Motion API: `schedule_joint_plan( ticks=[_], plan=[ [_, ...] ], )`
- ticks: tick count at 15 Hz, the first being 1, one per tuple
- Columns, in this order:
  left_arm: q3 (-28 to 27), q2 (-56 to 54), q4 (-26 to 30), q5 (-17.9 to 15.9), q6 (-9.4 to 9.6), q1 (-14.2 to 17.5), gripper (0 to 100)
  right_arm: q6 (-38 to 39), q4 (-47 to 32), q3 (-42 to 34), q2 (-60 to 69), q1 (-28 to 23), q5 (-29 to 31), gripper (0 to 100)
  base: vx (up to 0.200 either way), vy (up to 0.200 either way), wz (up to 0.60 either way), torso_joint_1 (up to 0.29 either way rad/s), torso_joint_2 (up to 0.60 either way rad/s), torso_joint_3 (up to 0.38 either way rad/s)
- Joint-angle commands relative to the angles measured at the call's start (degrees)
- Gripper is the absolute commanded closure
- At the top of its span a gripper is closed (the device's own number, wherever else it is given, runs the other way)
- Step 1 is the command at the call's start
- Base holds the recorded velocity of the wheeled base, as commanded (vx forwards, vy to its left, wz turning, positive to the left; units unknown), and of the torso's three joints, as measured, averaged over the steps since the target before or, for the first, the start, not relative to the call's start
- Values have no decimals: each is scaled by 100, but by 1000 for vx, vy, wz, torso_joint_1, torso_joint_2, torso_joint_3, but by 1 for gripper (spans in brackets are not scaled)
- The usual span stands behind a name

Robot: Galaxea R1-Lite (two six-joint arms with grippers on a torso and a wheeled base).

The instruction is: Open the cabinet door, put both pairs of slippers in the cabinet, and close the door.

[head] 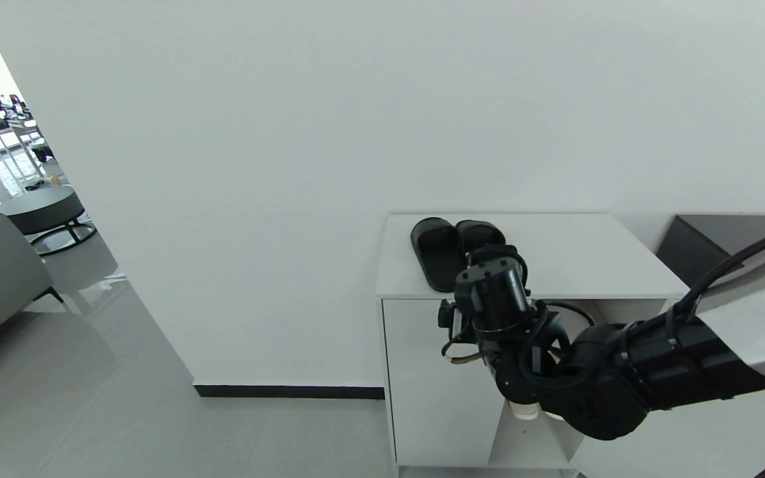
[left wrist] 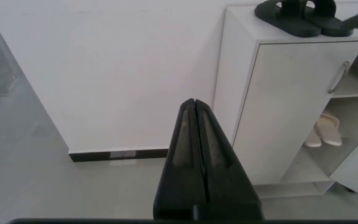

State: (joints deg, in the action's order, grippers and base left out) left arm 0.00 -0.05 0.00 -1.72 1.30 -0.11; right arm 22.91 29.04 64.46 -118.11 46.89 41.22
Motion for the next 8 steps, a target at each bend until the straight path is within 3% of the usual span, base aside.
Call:
schedule_joint_plan(
  ticks=[1,3,5,8],
  plan=[
    [0,5,0,-4,1,2,100,-348,709,-83,-335,-215,80,0,0,0,0,0,0,0],
    [0,5,0,-4,1,2,100,-823,1596,-329,-467,-312,62,0,0,0,0,0,0,0],
    [0,5,0,-4,1,2,100,-1227,2291,-602,-520,-364,-61,0,200,0,0,0,2,2],
    [0,5,9,-4,1,11,100,-1210,2291,-593,-520,-443,-254,0,200,0,0,-11,-11,1]
  ],
)
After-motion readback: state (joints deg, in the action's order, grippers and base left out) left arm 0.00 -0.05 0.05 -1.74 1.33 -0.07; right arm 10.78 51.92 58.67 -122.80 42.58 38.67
